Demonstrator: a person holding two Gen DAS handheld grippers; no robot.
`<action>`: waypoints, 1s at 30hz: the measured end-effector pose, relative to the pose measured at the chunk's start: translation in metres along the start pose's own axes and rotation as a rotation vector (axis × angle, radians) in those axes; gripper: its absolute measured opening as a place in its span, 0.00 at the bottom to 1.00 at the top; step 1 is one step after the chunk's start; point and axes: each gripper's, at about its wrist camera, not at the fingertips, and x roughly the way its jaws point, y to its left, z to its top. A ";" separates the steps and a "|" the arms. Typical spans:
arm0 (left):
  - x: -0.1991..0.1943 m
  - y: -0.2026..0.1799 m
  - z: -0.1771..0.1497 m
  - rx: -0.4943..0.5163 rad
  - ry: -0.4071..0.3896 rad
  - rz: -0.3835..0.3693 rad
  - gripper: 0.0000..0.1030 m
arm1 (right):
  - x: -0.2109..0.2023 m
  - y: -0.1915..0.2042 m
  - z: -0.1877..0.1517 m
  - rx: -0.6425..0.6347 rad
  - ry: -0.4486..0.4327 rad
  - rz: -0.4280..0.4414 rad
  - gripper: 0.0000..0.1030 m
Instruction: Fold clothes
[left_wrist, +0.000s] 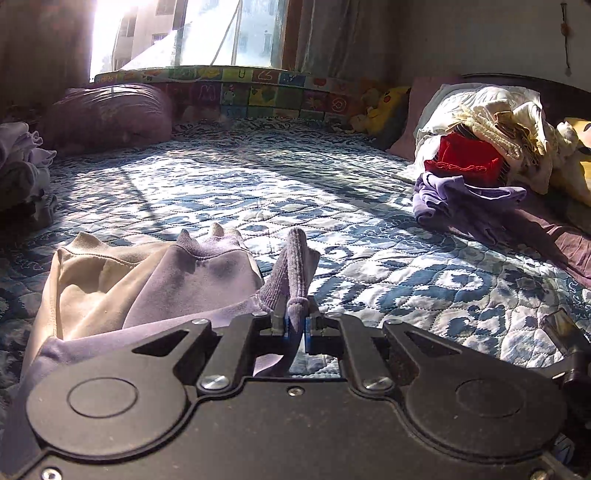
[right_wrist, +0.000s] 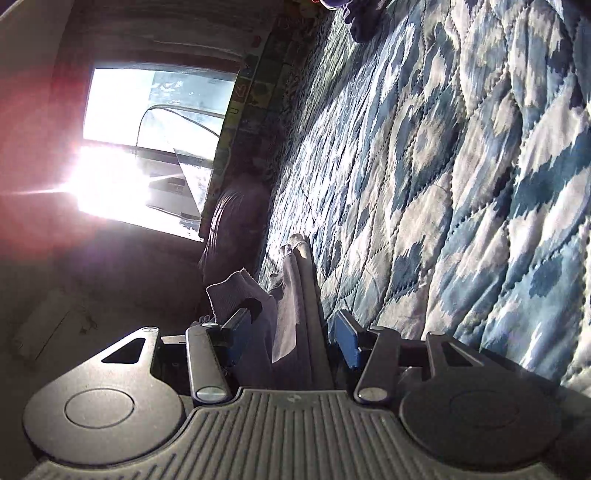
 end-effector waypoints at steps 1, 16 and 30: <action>0.003 -0.009 -0.004 0.036 0.019 -0.003 0.04 | 0.001 -0.003 0.001 0.011 -0.010 -0.016 0.51; -0.116 0.111 -0.019 -0.027 -0.009 -0.007 0.46 | 0.042 0.020 -0.005 -0.177 0.080 -0.161 0.55; -0.124 0.109 -0.092 0.404 0.144 0.174 0.57 | 0.074 0.066 -0.006 -0.395 0.021 -0.086 0.09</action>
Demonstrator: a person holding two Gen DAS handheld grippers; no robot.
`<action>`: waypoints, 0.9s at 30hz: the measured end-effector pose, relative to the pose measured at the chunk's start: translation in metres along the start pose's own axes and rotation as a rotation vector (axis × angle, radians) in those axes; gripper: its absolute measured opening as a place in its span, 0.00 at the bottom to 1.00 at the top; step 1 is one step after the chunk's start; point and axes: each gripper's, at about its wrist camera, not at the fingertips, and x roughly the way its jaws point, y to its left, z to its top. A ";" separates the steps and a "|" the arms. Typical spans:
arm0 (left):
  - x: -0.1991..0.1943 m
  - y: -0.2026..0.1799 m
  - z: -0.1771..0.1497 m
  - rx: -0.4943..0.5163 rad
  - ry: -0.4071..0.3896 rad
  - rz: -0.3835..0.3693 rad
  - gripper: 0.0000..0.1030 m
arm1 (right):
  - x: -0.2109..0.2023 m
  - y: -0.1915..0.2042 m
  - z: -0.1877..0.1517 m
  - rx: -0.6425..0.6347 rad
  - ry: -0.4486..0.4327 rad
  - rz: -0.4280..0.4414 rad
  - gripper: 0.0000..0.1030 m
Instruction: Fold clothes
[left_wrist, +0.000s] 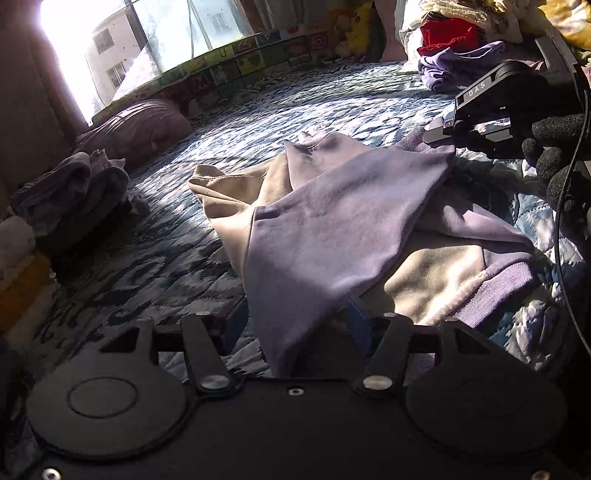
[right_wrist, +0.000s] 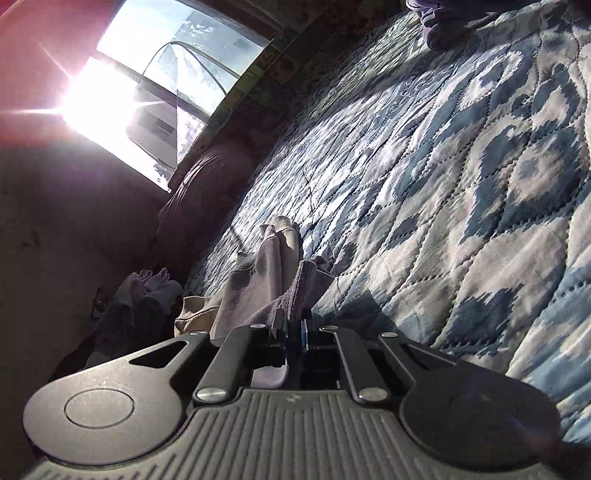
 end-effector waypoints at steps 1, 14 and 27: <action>0.001 -0.003 -0.002 0.026 -0.004 0.024 0.56 | -0.005 0.006 0.004 -0.020 -0.013 0.039 0.09; -0.014 -0.015 -0.019 0.267 -0.052 0.152 0.04 | -0.071 0.013 0.021 -0.082 -0.062 0.166 0.09; -0.047 0.044 0.029 -0.119 -0.132 -0.119 0.47 | -0.059 -0.024 -0.002 0.006 0.074 -0.057 0.09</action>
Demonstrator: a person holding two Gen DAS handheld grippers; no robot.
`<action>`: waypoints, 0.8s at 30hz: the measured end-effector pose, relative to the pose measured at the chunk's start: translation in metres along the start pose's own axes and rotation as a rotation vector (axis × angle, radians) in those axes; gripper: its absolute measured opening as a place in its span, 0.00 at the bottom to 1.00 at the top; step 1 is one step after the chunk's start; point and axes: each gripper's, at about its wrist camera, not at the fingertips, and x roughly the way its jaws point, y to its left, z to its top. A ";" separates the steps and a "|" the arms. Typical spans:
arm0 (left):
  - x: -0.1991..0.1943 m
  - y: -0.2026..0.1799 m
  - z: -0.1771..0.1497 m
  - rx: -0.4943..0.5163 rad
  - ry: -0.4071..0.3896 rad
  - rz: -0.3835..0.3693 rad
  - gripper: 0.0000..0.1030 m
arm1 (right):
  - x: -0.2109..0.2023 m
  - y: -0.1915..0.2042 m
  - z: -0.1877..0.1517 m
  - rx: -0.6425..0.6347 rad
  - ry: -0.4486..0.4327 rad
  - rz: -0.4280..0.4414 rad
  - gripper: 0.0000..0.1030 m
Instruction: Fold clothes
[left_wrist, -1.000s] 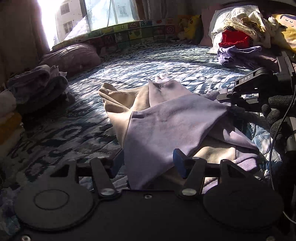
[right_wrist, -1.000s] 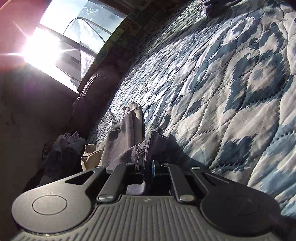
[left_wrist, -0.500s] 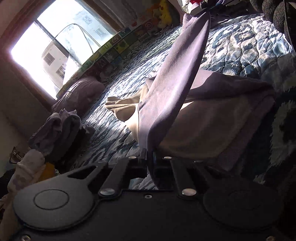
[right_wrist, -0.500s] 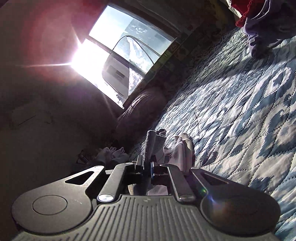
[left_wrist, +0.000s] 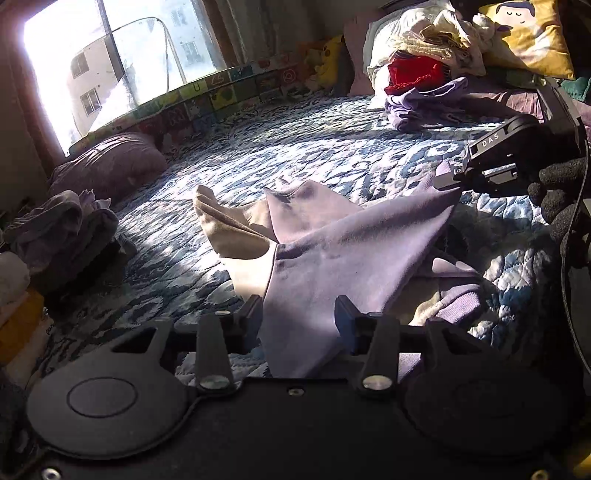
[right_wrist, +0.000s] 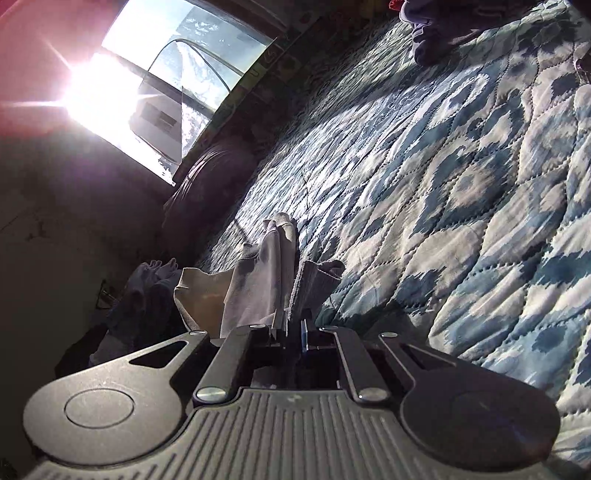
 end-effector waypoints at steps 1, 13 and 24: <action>0.005 0.011 0.009 -0.073 -0.013 0.009 0.47 | 0.001 -0.001 0.000 0.001 0.005 0.000 0.09; 0.234 0.119 0.108 -0.442 0.305 0.091 0.52 | 0.012 -0.021 0.006 0.090 0.056 0.022 0.09; 0.276 0.133 0.092 -0.384 0.311 0.253 0.30 | 0.017 -0.015 0.009 0.071 0.080 0.084 0.09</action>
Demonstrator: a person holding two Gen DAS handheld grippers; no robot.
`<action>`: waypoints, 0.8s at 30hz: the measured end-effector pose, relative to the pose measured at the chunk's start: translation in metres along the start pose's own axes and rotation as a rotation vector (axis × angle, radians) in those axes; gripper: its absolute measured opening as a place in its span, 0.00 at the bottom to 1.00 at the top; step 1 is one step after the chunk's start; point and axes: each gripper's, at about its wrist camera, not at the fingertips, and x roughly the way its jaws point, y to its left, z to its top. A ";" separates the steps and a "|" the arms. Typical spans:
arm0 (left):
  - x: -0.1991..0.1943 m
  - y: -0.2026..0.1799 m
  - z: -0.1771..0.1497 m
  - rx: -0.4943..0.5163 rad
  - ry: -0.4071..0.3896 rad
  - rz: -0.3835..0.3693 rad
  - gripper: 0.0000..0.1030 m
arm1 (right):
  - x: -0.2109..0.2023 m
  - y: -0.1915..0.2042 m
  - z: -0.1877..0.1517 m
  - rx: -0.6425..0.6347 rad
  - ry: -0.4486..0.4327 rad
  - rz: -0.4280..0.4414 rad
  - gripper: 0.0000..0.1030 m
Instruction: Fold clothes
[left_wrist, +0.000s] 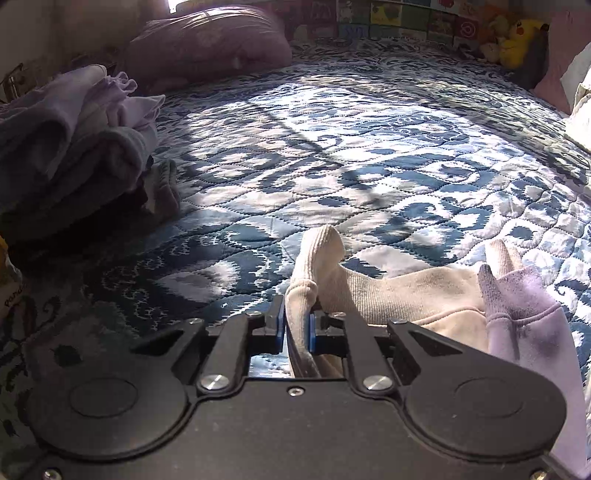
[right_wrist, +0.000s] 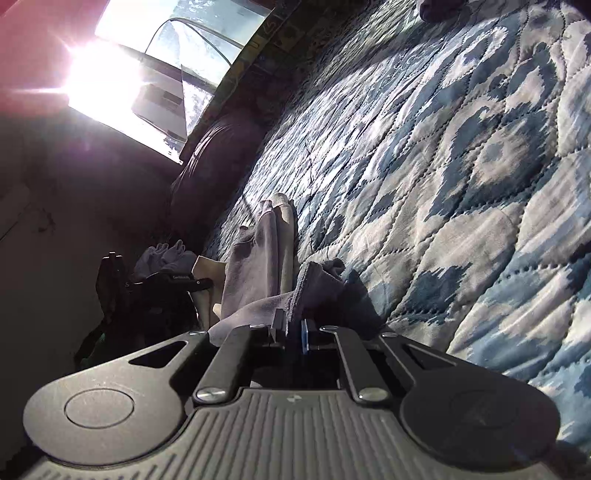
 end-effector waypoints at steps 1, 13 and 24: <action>-0.003 0.003 0.000 -0.023 -0.008 -0.013 0.41 | -0.003 0.001 0.002 0.004 -0.010 0.013 0.09; -0.044 0.005 -0.004 -0.101 -0.090 -0.265 0.57 | -0.046 -0.013 0.013 0.086 -0.125 0.108 0.09; -0.211 0.015 -0.153 0.176 -0.176 -0.260 0.57 | -0.024 -0.007 0.003 0.049 -0.068 0.028 0.09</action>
